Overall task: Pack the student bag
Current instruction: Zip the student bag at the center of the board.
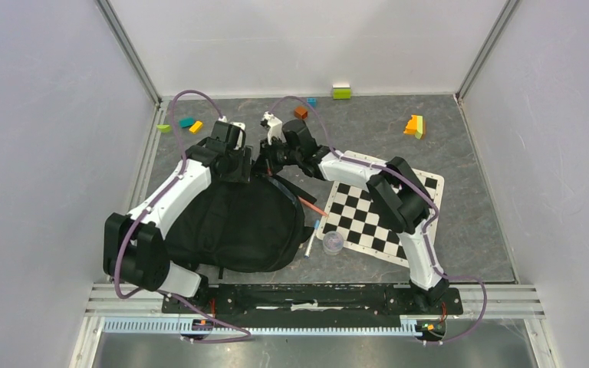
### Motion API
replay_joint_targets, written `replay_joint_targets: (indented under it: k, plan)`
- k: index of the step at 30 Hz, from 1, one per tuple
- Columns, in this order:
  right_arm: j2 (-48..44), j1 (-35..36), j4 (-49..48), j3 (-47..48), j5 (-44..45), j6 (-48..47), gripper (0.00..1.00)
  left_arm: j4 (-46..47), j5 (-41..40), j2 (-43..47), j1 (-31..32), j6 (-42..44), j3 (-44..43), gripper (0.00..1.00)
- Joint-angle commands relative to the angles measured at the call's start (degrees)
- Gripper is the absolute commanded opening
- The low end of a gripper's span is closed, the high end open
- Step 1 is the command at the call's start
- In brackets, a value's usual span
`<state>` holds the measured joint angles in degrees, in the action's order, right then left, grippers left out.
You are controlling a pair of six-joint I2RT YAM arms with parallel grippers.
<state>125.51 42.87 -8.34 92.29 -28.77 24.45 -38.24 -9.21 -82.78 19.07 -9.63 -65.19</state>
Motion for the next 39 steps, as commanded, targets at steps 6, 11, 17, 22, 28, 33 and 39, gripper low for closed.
replay_joint_targets:
  k: [6,11,17,22,28,33,39]
  plan:
    - [-14.2,0.2,-4.0,-11.5,2.5,-2.4,0.0,0.4,-0.9,-3.4,-0.7,4.0,-0.4,0.53]
    - [-19.2,0.2,-2.5,-18.0,6.5,-5.0,0.0,1.1,0.2,-3.6,-0.7,4.0,0.5,0.31]
    - [-24.8,0.2,-0.6,-24.0,10.3,-7.5,0.0,2.1,-0.4,-2.4,-0.8,3.9,1.5,0.2]
    - [-30.2,0.2,-0.4,-29.8,12.9,-7.4,0.0,2.3,-1.0,-1.8,-0.8,3.7,1.8,0.14]
    - [-36.2,0.4,-0.4,-36.1,14.2,-5.4,0.0,2.6,-1.3,-0.7,-0.8,3.6,2.2,0.12]
    - [-41.2,1.8,-1.9,-41.8,15.9,-3.2,0.0,2.9,-1.2,-0.4,-0.8,3.3,2.6,0.11]
    - [-47.0,5.6,-2.9,-47.6,21.6,-0.9,0.0,3.1,-1.3,-0.3,-0.8,3.1,3.0,0.11]
